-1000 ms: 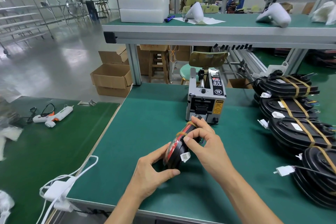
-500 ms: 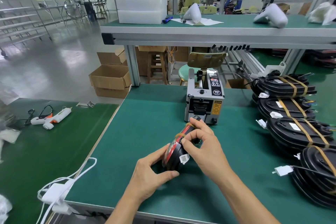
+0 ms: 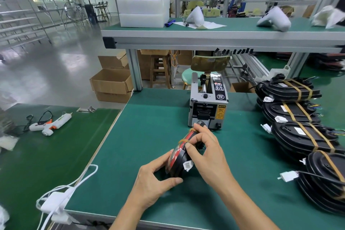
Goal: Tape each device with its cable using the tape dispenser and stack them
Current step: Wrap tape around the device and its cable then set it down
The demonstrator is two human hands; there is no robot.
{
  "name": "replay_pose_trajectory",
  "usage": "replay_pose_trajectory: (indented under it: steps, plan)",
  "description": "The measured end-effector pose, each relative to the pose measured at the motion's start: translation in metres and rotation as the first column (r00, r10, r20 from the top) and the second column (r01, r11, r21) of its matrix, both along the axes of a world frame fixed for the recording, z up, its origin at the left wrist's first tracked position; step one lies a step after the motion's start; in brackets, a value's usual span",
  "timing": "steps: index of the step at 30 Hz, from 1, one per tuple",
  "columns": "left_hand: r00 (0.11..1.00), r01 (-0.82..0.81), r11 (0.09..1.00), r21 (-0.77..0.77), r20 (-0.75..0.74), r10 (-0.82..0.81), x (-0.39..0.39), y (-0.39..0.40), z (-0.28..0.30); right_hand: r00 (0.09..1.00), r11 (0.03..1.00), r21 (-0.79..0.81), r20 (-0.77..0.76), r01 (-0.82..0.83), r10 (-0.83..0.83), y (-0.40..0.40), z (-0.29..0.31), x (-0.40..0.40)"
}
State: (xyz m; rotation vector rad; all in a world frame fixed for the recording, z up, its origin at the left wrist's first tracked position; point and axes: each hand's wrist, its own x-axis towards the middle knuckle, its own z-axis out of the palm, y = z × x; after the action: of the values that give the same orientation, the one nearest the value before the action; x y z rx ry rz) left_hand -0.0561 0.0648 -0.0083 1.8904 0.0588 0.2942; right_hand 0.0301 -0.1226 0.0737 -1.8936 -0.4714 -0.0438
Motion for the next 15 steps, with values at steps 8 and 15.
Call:
replay_pose_trajectory:
  steps: [8,15]
  plan:
    - [1.000,0.000,1.000,0.012,-0.011,0.000,0.0001,-0.0003,0.0011,0.994,0.996,-0.011,0.058,0.092,-0.091,0.0075,-0.0023,0.0011]
    - [1.000,-0.003,1.000,-0.001,-0.019,0.003,-0.0016,-0.0015,0.0024,0.991,0.993,-0.026,0.060,0.118,-0.116,0.0085,-0.0023,-0.0013]
